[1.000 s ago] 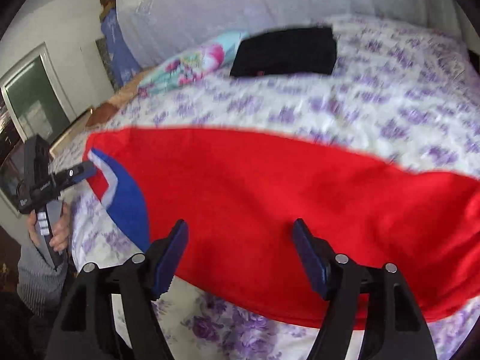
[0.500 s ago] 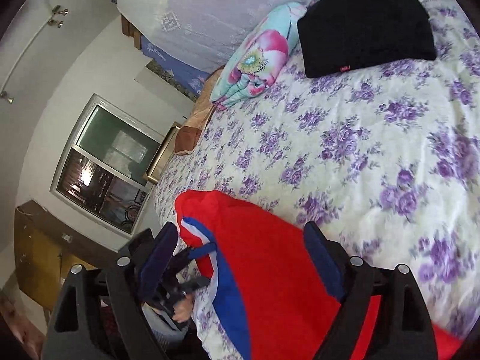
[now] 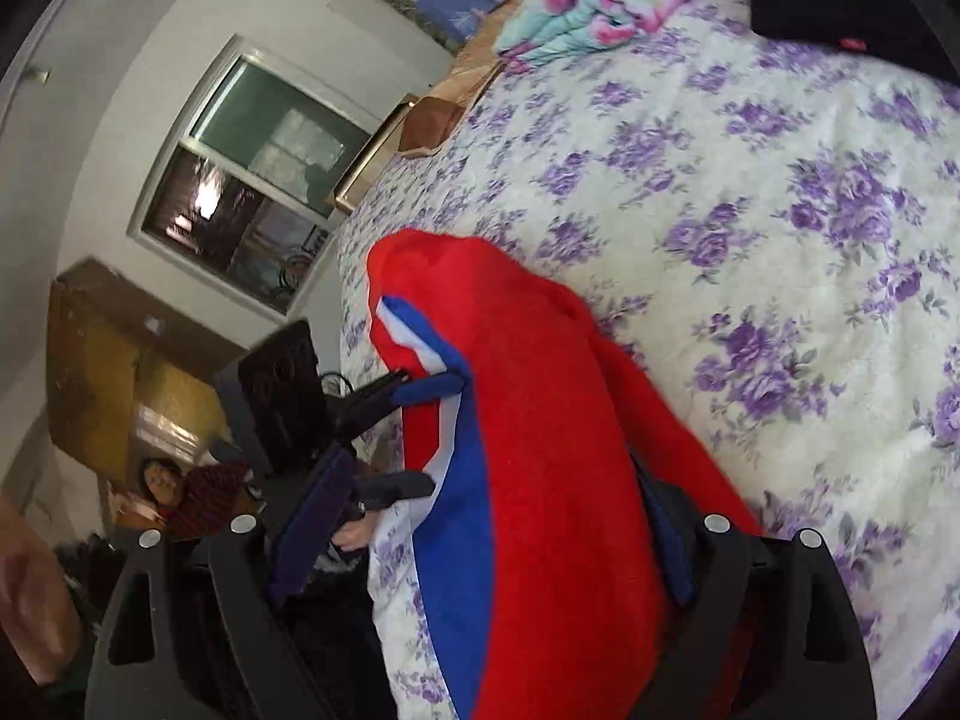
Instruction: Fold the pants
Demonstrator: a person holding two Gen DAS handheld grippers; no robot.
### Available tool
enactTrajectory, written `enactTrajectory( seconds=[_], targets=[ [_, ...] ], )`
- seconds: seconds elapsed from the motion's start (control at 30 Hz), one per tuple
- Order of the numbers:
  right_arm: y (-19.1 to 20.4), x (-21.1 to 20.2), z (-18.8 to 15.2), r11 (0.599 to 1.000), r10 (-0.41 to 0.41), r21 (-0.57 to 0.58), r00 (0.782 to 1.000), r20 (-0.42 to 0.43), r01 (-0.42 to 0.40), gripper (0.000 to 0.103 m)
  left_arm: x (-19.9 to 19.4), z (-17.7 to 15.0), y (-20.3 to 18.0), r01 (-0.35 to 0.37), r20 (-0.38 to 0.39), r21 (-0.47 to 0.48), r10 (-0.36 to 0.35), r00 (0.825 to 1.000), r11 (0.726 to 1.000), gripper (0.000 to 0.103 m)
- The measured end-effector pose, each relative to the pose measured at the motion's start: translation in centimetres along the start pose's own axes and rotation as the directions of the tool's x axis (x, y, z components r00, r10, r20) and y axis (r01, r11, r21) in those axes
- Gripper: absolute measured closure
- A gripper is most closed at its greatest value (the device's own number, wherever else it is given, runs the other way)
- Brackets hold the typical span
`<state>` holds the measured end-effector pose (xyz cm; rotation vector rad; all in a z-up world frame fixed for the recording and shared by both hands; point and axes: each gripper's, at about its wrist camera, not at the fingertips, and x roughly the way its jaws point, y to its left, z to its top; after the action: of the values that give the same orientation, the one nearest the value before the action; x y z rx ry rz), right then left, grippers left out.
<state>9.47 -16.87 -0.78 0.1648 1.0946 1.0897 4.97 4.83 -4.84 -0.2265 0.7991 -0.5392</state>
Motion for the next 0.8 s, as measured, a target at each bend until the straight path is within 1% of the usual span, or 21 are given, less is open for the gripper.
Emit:
enactTrajectory(
  seconds=[0.1,0.13,0.17,0.23,0.27,0.33,0.37,0.43,0.47,0.5,0.57,0.63,0.73,0.77,0.8],
  targets=[
    [2.7,0.4,-1.4,0.991,-0.073,-0.112,0.997,-0.007,0.072,0.014,0.1,0.1,0.1,0.002,0.002,-0.004,-0.002,1.0,1.0,0.005],
    [3.5,0.8,-1.8,0.981,-0.117,-0.158,0.993,-0.016,0.113,0.013,0.0,0.1,0.1,0.002,0.002,-0.004,-0.002,1.0,1.0,0.005],
    [4.0,1.3,-2.1,0.972,-0.145,-0.191,0.989,-0.03,0.137,0.011,0.0,0.1,0.1,0.001,0.002,-0.004,-0.001,1.0,1.0,0.005],
    [4.7,2.2,-2.4,0.964,-0.169,-0.218,0.984,-0.053,0.154,0.009,0.0,0.1,0.1,0.002,0.003,-0.004,-0.002,1.0,1.0,0.005],
    [4.7,2.5,-2.5,0.963,-0.171,-0.223,0.984,-0.058,0.154,0.007,0.0,0.1,0.1,0.002,0.003,-0.004,-0.002,1.0,1.0,0.005],
    [4.5,3.3,-1.9,0.97,-0.131,-0.214,0.989,-0.065,0.115,0.003,0.0,0.1,0.1,0.004,0.003,-0.004,-0.004,1.0,1.0,0.005],
    [3.9,3.6,-1.5,0.978,-0.105,-0.186,0.992,-0.068,0.09,0.003,-0.1,0.1,0.4,0.019,0.009,-0.018,-0.018,1.0,1.0,0.005],
    [1.8,4.2,-0.4,0.996,-0.052,-0.07,0.996,-0.077,0.047,0.003,-0.2,0.2,0.5,0.023,0.009,-0.022,-0.023,1.0,0.999,0.005],
    [0.7,4.4,0.1,1.0,-0.006,-0.005,0.996,-0.086,0.005,0.003,-0.2,0.1,0.4,0.017,0.009,-0.017,-0.017,1.0,1.0,0.005],
    [-0.5,4.6,0.5,0.996,0.063,0.064,0.994,-0.094,-0.057,0.003,-0.3,0.1,0.3,0.013,0.009,-0.014,-0.013,1.0,1.0,0.005],
    [-2.3,4.7,1.4,0.968,0.185,0.185,0.98,-0.069,-0.169,0.003,-0.4,-0.1,0.3,0.017,0.011,-0.014,-0.017,1.0,1.0,0.005],
    [-3.3,5.2,2.6,0.927,0.286,0.26,0.958,-0.026,-0.27,0.003,-0.4,0.0,0.4,0.021,0.012,-0.017,-0.021,1.0,1.0,0.005],
    [-5.1,6.7,4.7,0.873,0.349,0.355,0.937,0.025,-0.335,0.003,-0.3,-0.1,0.3,0.018,0.012,-0.016,-0.017,1.0,1.0,0.005],
    [-5.7,7.1,5.3,0.857,0.355,0.385,0.934,0.04,-0.342,0.003,-0.3,-0.1,0.3,0.017,0.012,-0.016,-0.017,1.0,1.0,0.005],
    [-6.5,7.0,5.9,0.842,0.343,0.414,0.935,0.083,-0.346,0.003,-0.3,-0.1,0.3,0.017,0.011,-0.016,-0.017,1.0,1.0,0.005]
  ],
)
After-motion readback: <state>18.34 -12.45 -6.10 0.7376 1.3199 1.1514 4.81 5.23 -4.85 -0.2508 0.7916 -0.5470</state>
